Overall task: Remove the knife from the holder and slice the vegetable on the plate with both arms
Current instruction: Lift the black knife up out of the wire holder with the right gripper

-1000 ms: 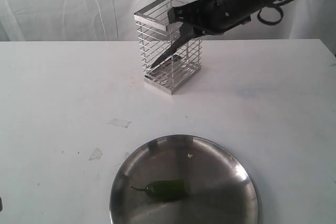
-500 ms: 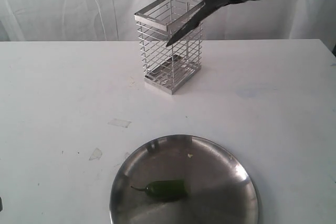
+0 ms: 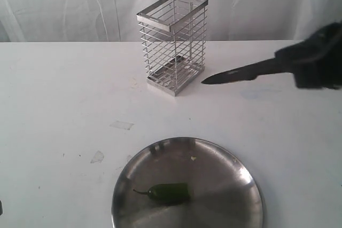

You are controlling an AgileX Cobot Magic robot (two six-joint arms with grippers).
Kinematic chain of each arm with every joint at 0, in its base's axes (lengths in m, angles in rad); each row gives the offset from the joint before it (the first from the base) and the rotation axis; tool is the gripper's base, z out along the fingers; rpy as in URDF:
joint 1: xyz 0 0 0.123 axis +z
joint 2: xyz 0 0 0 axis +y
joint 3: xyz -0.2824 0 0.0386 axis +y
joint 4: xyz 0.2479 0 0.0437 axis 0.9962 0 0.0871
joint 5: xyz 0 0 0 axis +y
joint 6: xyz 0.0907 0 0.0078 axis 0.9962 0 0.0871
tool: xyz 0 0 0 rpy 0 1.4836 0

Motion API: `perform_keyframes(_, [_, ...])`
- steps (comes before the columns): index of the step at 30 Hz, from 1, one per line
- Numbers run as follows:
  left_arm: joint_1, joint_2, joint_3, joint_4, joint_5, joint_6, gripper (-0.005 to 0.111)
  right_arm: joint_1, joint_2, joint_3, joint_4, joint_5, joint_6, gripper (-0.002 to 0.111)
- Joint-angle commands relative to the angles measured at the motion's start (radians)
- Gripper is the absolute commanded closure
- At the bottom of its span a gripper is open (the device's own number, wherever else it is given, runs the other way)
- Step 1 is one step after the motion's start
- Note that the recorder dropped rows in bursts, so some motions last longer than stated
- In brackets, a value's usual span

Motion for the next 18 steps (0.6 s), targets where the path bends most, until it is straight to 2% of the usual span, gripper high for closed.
perform_keyframes(1, [0.002, -0.004, 0.003, -0.007, 0.004, 0.004, 0.107, -0.001, -0.276, 0.161, 0.014, -0.085, 0.019, 0.100])
perform_keyframes(8, [0.002, -0.004, 0.003, -0.007, 0.004, 0.004, 0.107, -0.001, -0.609, 0.220, 0.080, -0.026, 0.069, 0.100])
perform_keyframes(15, [0.002, -0.004, 0.003, -0.007, 0.000, 0.004, 0.107, -0.001, -0.655, 0.220, 0.211, -0.009, 0.069, 0.100])
perform_keyframes(16, [0.002, -0.004, 0.003, -0.011, -0.031, 0.001, 0.107, -0.001, -0.655, 0.220, 0.231, -0.013, 0.063, 0.100])
perform_keyframes(18, [0.002, -0.004, 0.003, -0.151, -0.198, -0.120, 0.107, -0.001, -0.655, 0.220, 0.270, -0.015, 0.038, 0.100])
